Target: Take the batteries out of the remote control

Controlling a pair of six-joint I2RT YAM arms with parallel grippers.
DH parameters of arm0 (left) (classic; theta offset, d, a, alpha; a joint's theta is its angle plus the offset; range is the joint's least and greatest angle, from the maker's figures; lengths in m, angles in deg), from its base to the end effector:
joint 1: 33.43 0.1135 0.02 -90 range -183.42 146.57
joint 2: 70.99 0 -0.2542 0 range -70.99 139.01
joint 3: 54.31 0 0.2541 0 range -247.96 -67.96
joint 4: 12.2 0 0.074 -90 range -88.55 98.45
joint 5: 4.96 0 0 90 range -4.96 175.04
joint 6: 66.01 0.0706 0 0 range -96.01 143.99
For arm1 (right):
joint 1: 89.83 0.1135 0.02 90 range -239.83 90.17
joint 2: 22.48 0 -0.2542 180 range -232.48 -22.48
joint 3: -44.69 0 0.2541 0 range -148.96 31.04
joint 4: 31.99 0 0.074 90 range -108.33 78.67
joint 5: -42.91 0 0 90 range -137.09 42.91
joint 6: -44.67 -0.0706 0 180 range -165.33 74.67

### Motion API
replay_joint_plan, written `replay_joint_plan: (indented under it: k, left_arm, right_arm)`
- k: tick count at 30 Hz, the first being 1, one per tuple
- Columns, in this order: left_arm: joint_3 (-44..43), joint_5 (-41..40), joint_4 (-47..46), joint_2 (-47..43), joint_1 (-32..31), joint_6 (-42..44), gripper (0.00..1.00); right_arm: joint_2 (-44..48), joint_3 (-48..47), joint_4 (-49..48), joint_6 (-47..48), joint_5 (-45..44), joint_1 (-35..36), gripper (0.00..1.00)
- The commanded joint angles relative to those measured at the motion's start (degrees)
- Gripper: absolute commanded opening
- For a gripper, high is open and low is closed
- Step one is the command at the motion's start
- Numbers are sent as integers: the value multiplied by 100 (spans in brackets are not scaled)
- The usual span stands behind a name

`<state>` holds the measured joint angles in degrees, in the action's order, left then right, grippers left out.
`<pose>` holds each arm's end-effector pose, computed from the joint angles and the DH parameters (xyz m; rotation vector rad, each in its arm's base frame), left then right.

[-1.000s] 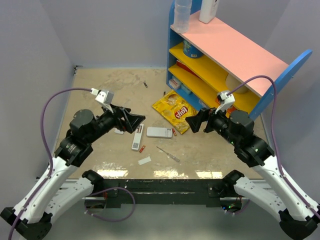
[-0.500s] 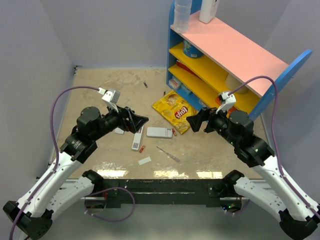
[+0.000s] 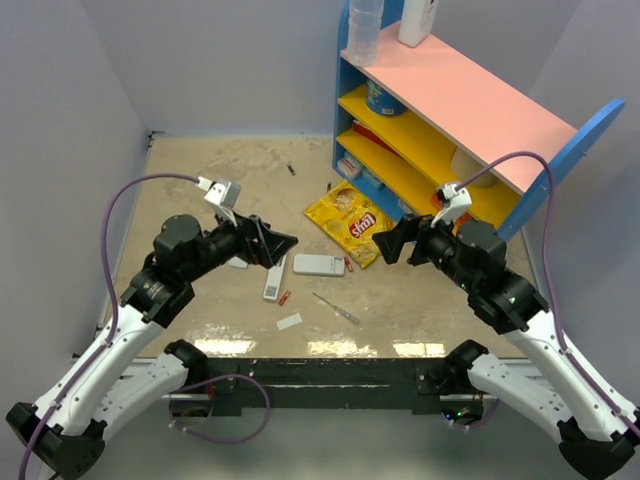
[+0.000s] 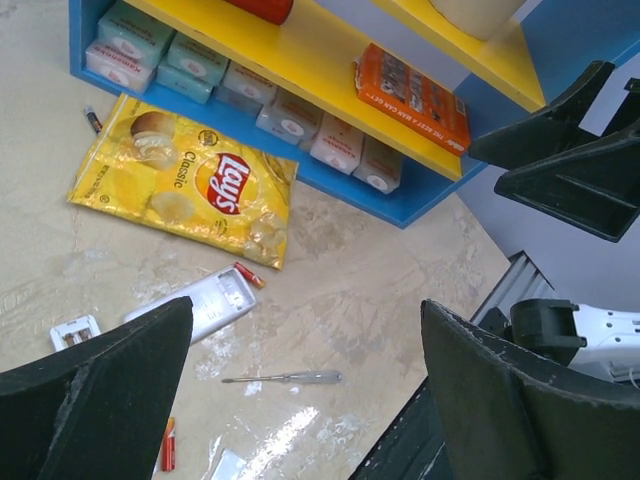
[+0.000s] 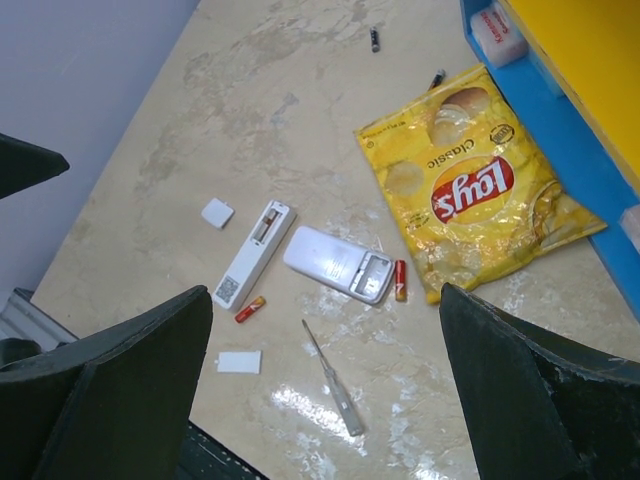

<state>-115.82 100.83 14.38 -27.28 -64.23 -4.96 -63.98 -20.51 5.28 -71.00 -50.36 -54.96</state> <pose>0.1778 -0.1284 0.3452 0.2448 1.8092 -0.9923 0.1686 0.1126 0.3502 -0.1077 1.8600 0.6933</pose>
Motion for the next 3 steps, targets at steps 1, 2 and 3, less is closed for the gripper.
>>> replay_joint_plan:
  k: [1,2,3]
  left_arm:
    - [75,91,-247,-134,13,-102,100]
    - [83,82,-247,-134,13,-102,100]
    - [83,91,-247,-143,13,-102,100]
  right_arm:
    - [-8,-294,11,-78,54,2,98]
    - [-16,-303,11,-78,107,2,98]
    - [-8,-303,-6,-105,124,2,99]
